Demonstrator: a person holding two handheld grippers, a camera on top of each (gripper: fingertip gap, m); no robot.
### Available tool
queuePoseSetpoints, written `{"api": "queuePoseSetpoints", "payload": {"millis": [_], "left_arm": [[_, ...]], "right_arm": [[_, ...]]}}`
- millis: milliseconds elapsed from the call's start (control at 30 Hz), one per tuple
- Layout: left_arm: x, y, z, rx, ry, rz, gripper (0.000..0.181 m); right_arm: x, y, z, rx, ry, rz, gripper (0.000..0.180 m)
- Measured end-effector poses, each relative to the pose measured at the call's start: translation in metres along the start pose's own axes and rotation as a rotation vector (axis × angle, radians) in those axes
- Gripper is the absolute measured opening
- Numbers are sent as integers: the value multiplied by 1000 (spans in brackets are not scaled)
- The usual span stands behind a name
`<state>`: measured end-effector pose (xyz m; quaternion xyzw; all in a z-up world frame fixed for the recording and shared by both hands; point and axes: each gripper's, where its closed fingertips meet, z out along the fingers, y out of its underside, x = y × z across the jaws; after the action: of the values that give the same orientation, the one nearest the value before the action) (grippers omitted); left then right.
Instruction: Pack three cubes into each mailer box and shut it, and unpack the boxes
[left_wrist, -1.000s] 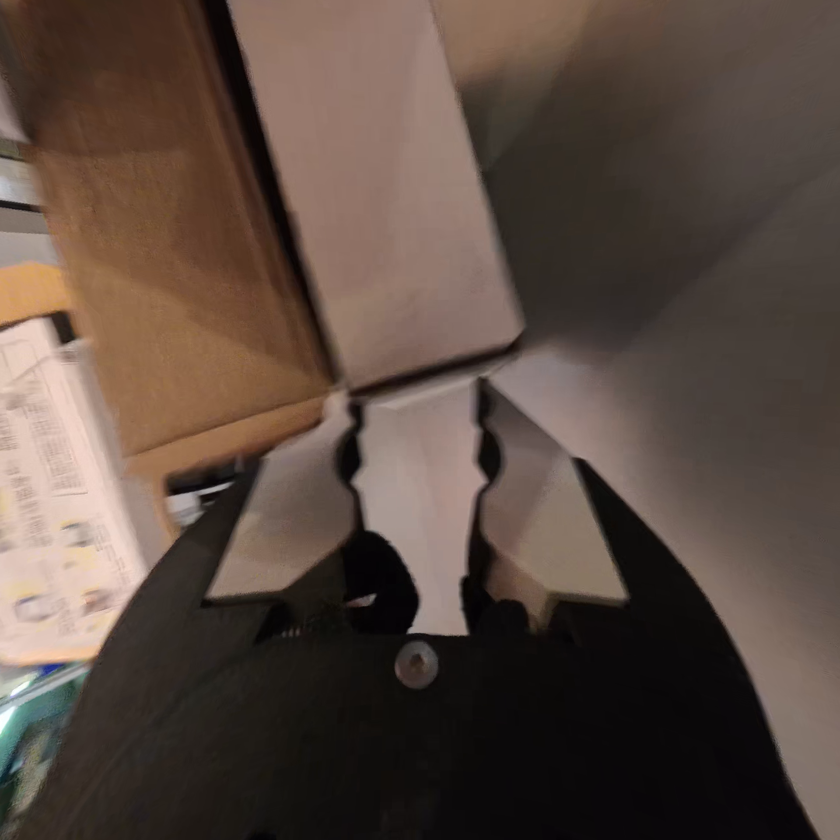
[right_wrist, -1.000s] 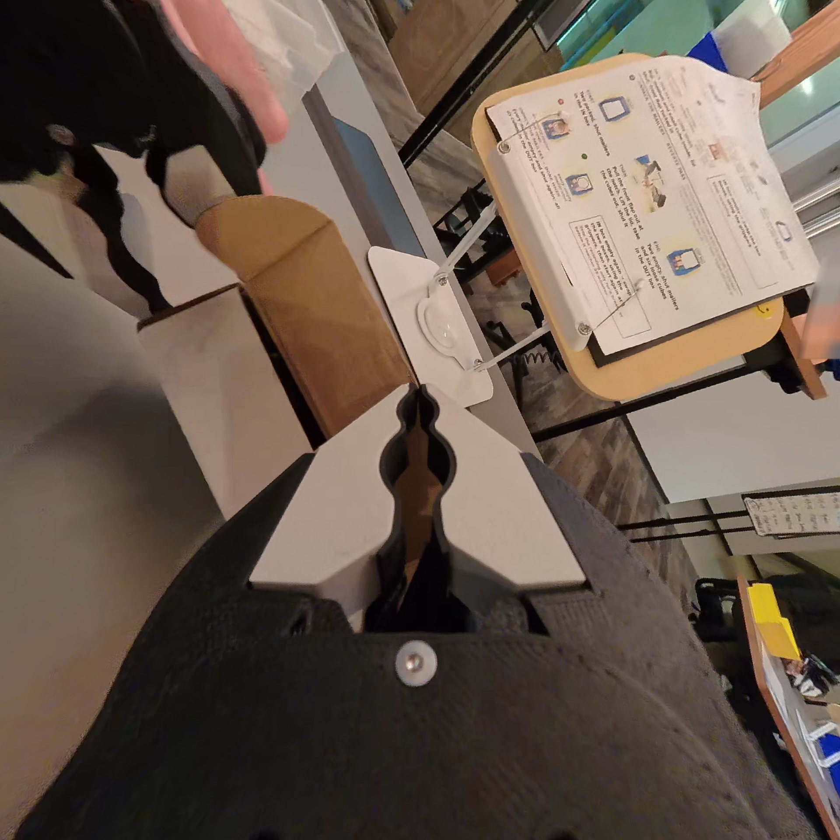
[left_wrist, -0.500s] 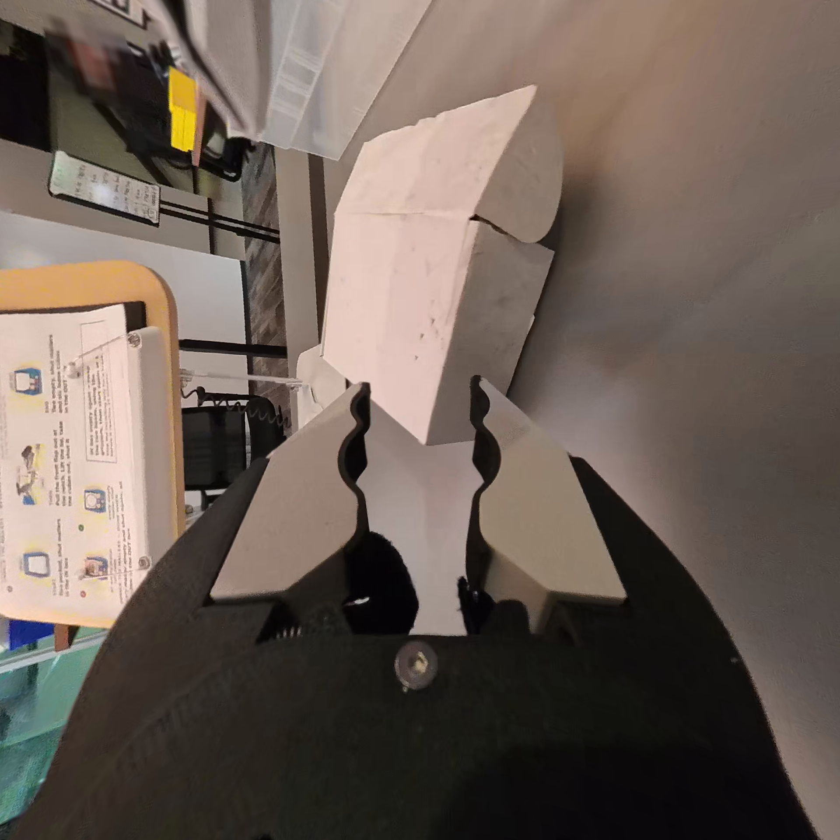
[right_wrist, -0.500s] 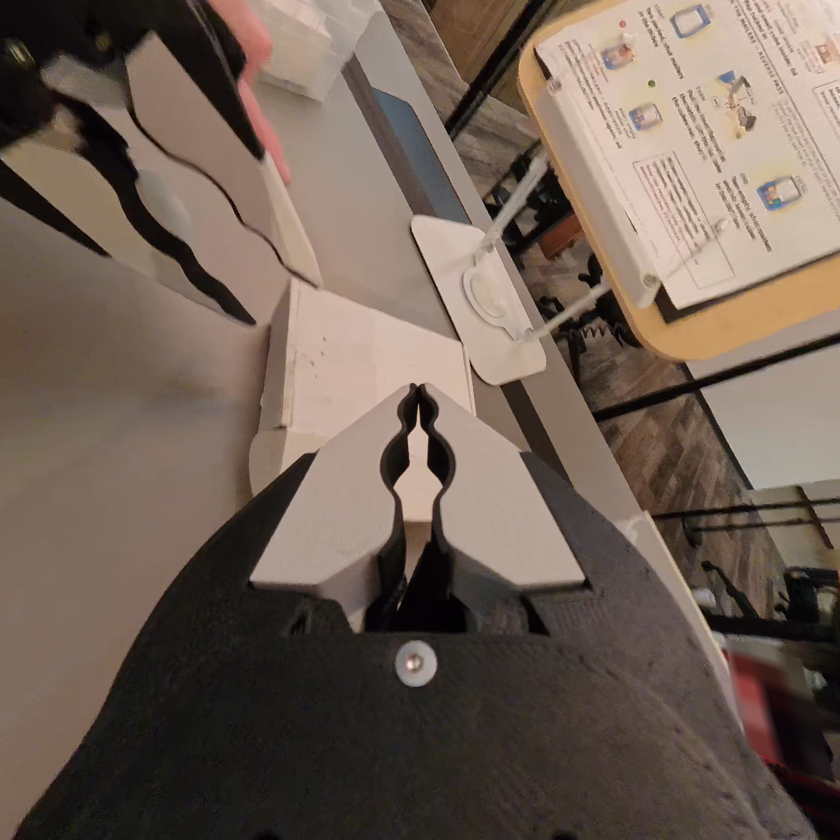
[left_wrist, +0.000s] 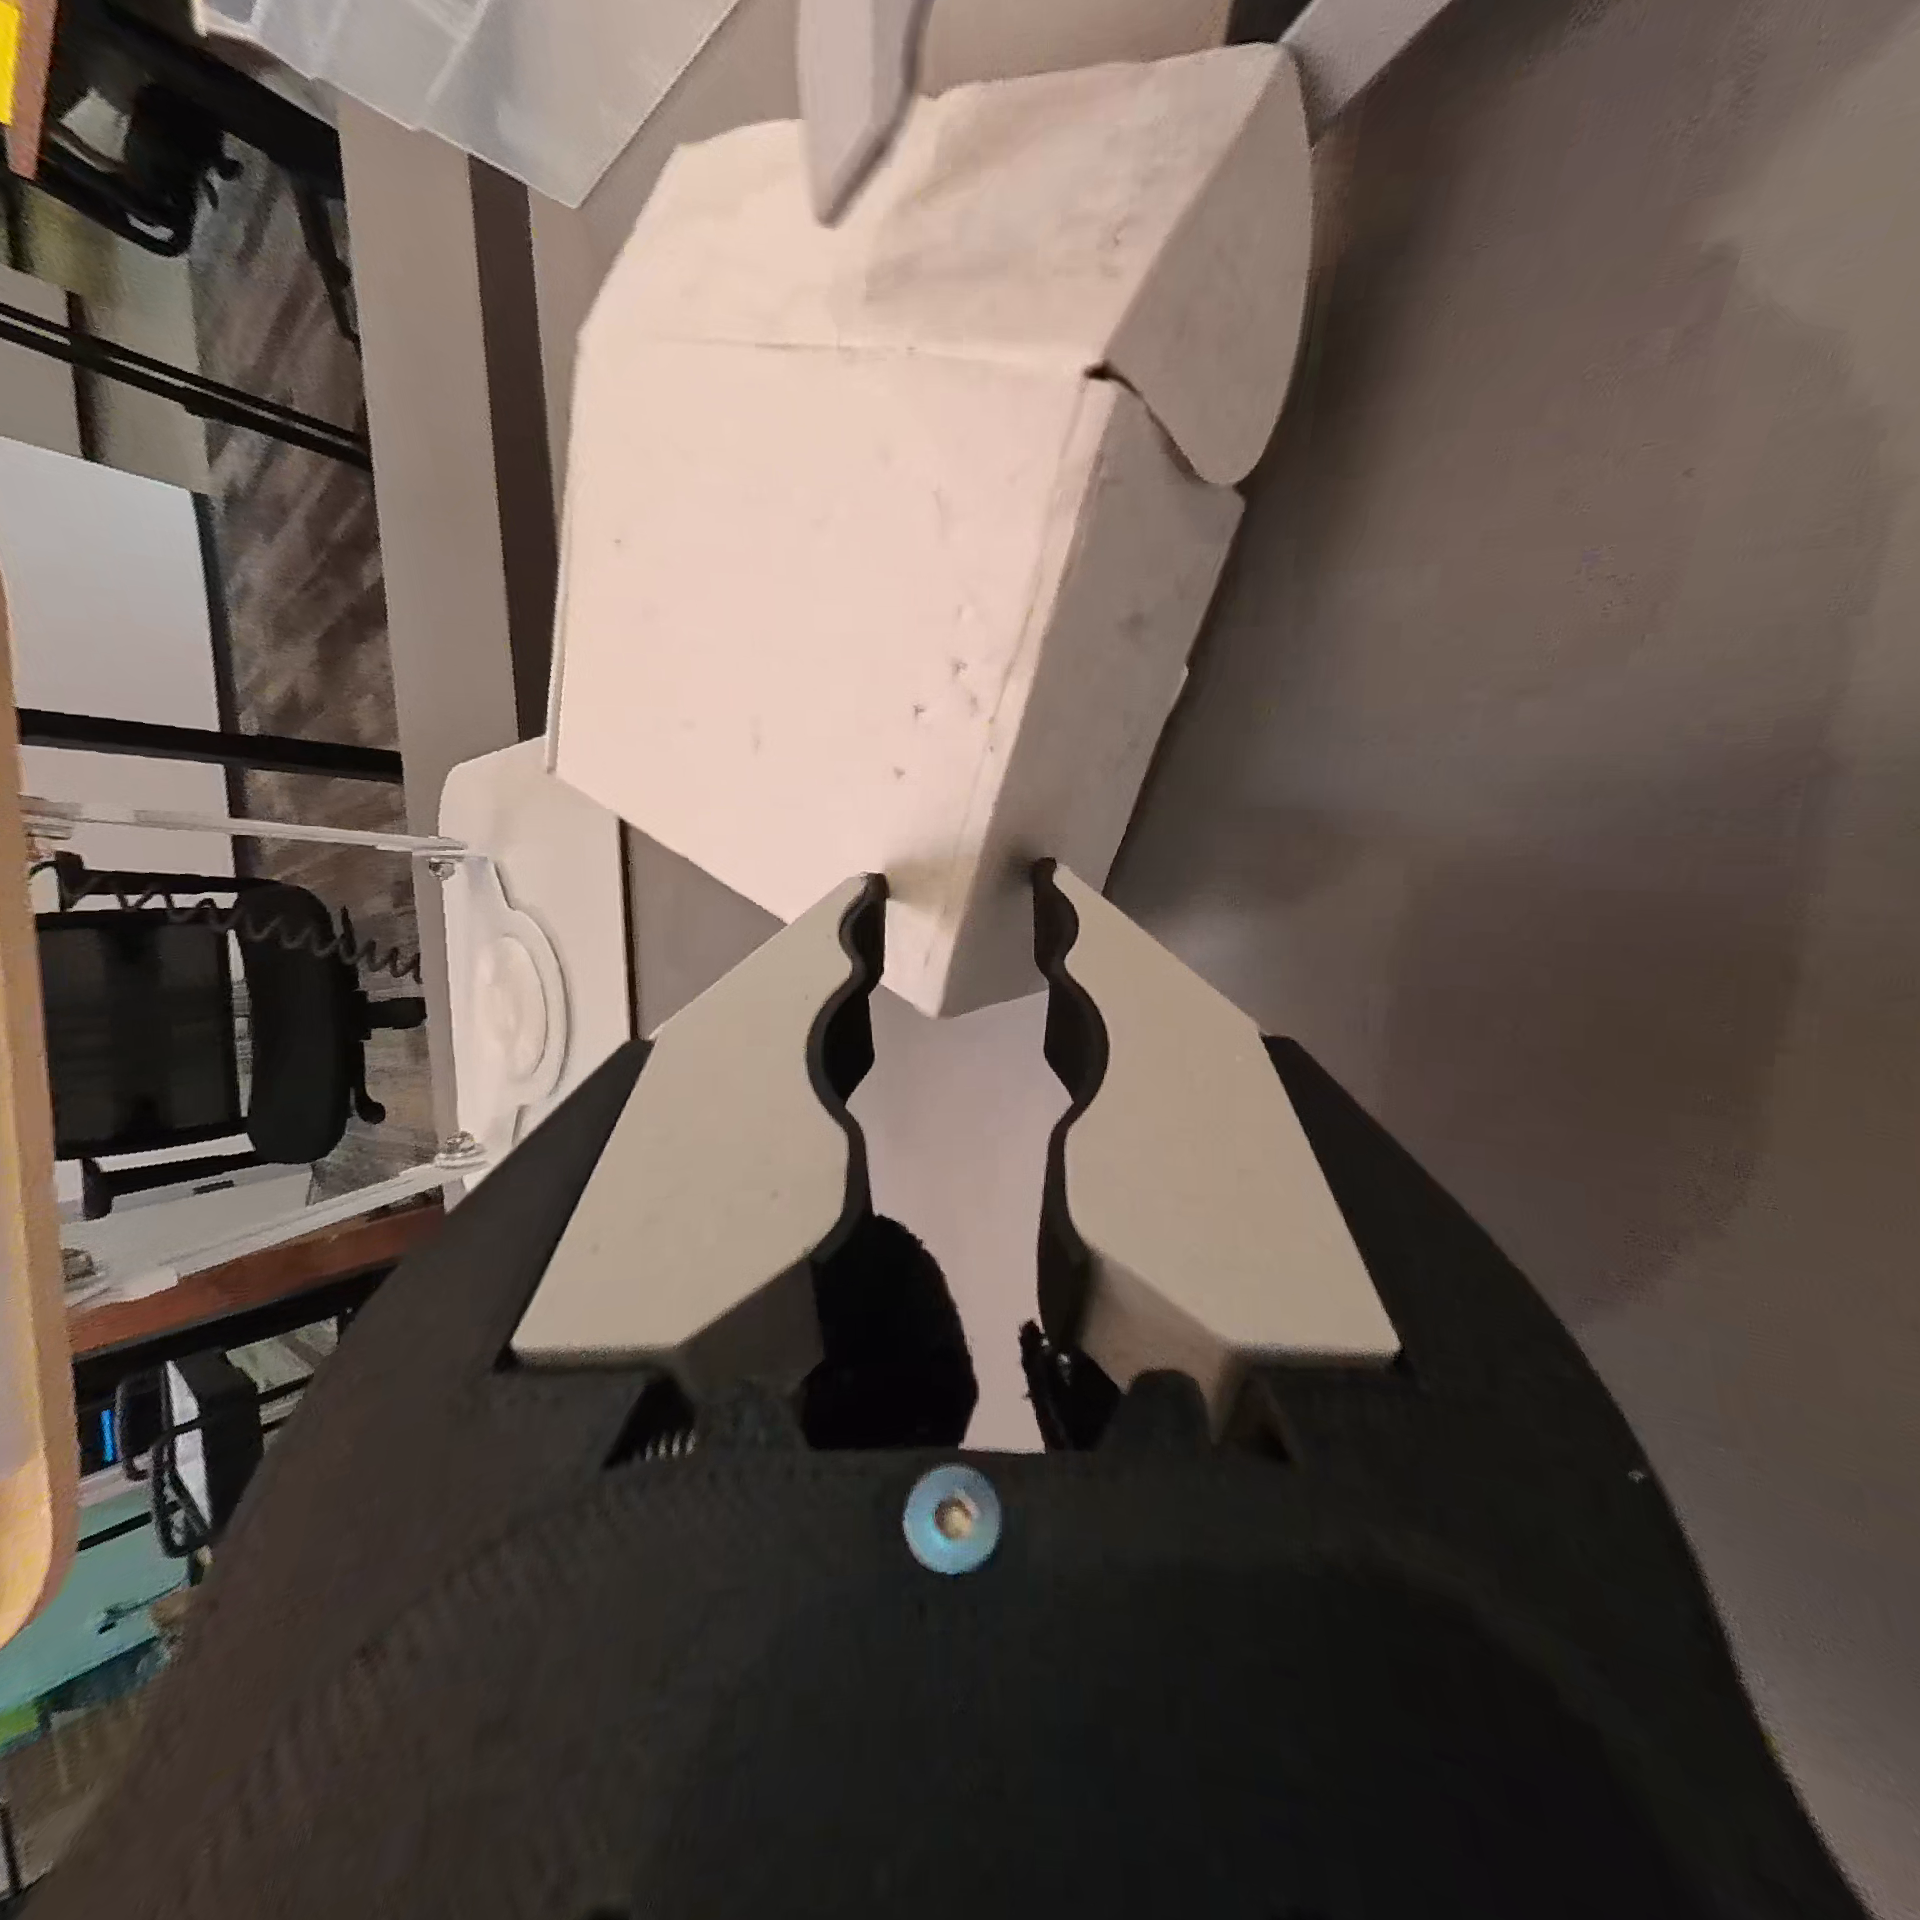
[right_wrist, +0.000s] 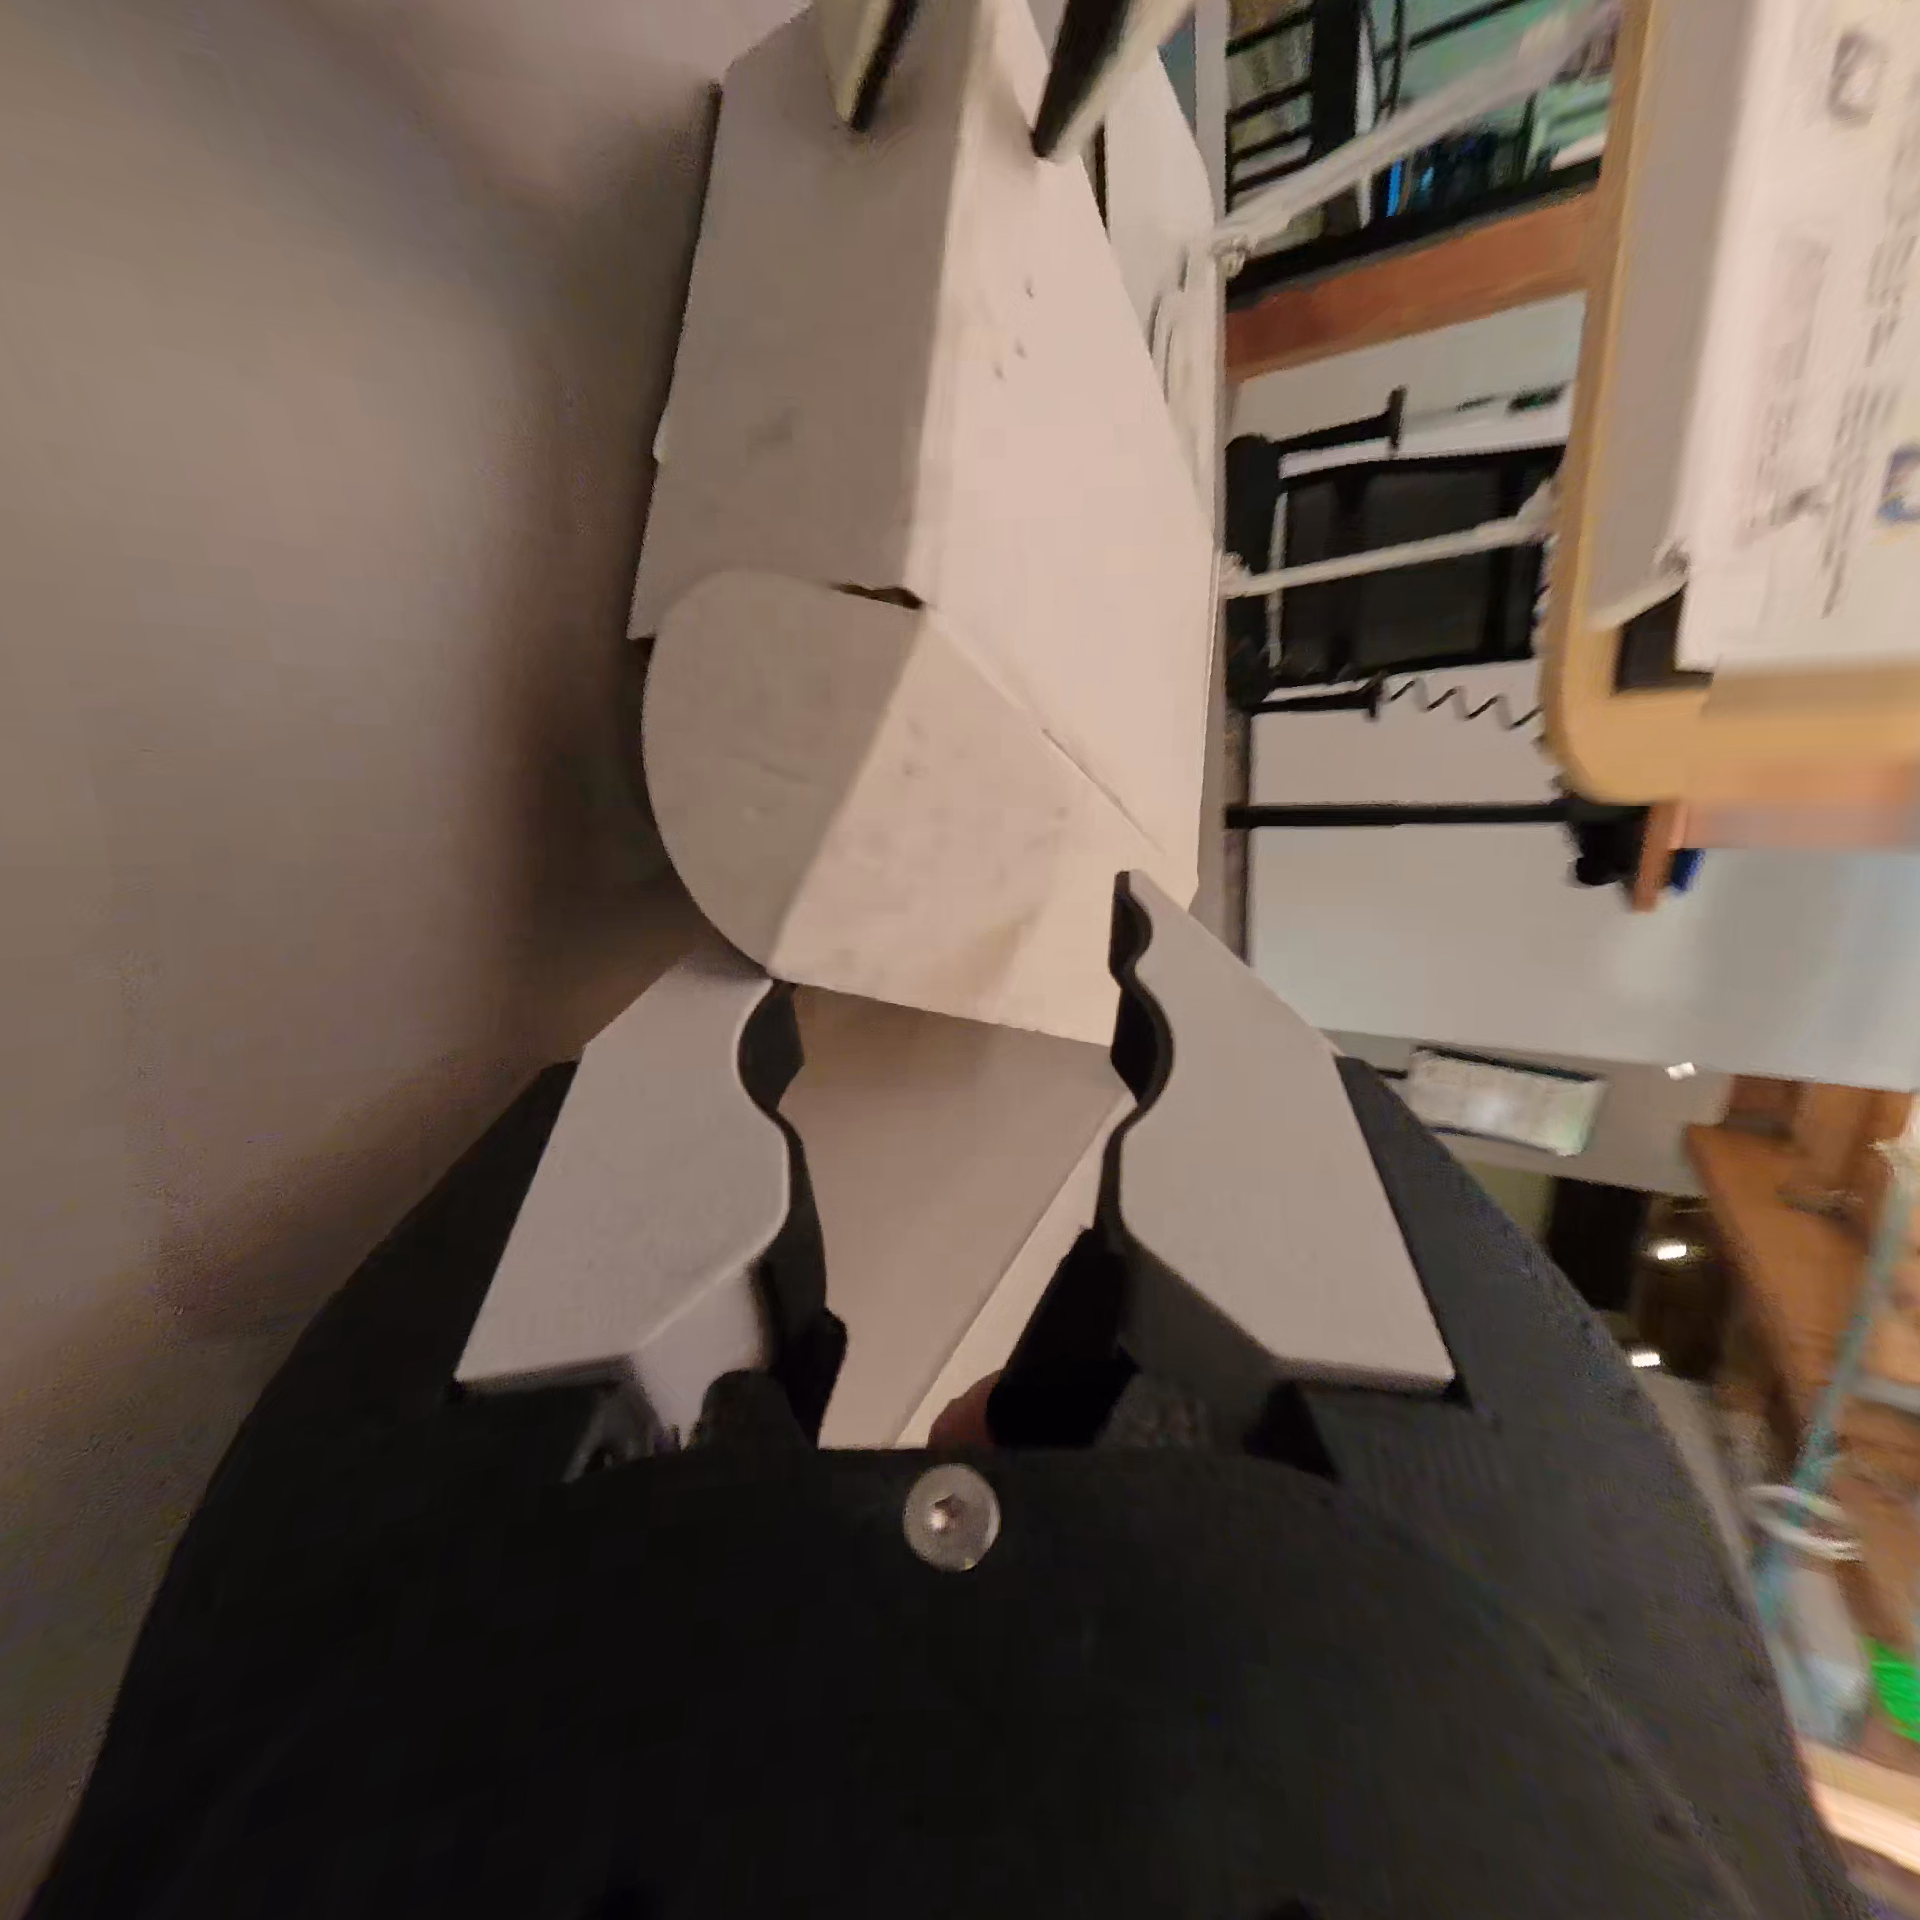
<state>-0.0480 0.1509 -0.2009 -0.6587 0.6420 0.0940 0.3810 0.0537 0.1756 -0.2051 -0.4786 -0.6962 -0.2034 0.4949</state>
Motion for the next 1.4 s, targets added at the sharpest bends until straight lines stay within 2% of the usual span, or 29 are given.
{"api": "queuePoseSetpoints", "payload": {"millis": [67, 100, 267, 433, 533, 633, 767, 1000, 1333, 1400], "left_arm": [[-6, 3, -1, -6, -14, 4, 21], [-6, 2, -2, 11, -12, -8, 19], [-10, 0, -9, 34, -102, -4, 26], [3, -30, -32, 157, -252, 59, 26], [20, -29, -32, 113, -277, 123, 28], [35, -26, -34, 116, -273, 138, 18], [45, -25, -33, 104, -326, 192, 14], [35, -39, -66, 225, -415, 105, 16], [55, -23, -50, 134, -323, 78, 19], [59, -21, -48, 134, -308, 81, 11]], "right_arm": [[13, -11, 1, 58, 117, -76, 25], [18, -17, -2, 81, 145, -94, 3], [28, -29, -15, 61, 89, -89, 0], [32, -46, -26, 29, -5, -108, 0], [29, -55, -28, 12, -43, -160, 0], [29, -62, -32, 1, -64, -174, 0], [33, -71, -39, -2, -105, -175, 0], [39, -80, -49, -43, -191, -254, 0], [50, -109, -65, -41, -382, -298, 0], [54, -113, -70, -50, -431, -291, 0]]}}
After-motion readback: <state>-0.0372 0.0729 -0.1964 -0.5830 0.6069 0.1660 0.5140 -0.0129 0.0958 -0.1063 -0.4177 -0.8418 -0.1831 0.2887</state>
